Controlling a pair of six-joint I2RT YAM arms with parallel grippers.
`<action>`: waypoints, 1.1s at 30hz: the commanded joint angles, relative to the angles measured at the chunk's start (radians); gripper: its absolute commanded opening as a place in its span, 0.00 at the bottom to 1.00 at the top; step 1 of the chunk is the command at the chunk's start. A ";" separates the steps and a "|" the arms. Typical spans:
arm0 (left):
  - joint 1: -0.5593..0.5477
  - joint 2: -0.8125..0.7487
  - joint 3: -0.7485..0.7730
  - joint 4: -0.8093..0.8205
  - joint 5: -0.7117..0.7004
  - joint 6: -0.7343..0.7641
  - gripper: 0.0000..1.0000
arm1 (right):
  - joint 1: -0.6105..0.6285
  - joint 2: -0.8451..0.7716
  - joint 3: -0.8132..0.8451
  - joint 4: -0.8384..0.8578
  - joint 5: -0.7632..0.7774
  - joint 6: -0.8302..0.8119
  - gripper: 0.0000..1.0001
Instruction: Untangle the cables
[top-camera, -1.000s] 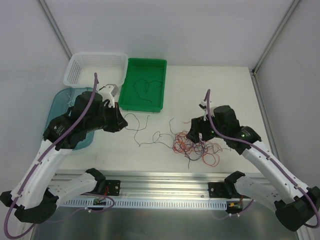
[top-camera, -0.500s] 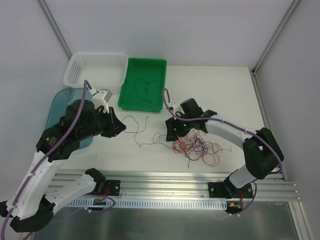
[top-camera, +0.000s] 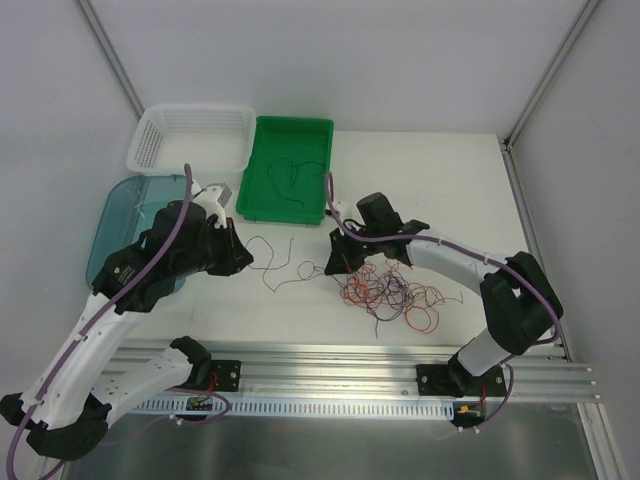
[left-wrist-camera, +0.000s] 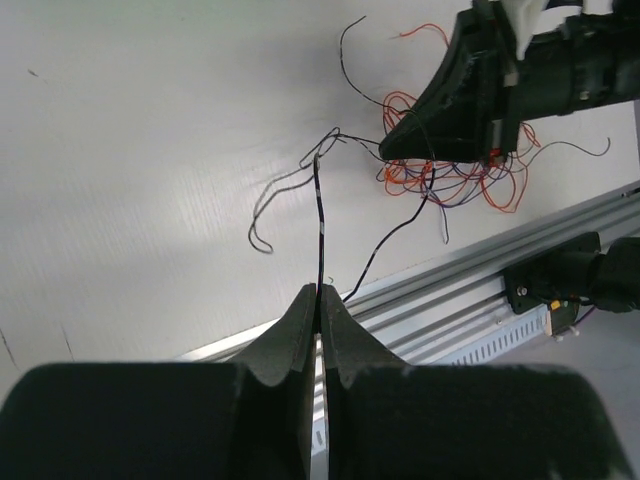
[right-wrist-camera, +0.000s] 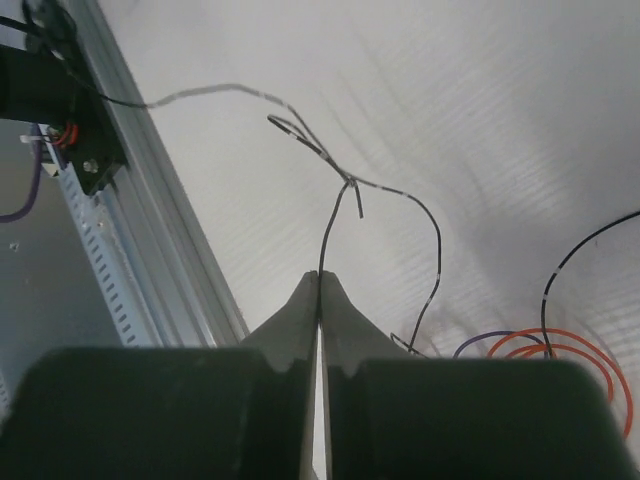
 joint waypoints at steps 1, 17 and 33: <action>0.007 0.028 -0.048 0.051 -0.020 -0.046 0.00 | 0.010 -0.101 -0.030 0.162 -0.119 0.036 0.01; 0.007 0.137 -0.272 0.229 0.017 -0.135 0.00 | 0.016 -0.288 -0.133 0.468 -0.368 0.248 0.01; 0.009 0.093 0.006 0.105 -0.194 0.024 0.00 | -0.017 -0.496 -0.243 -0.110 0.305 0.144 0.73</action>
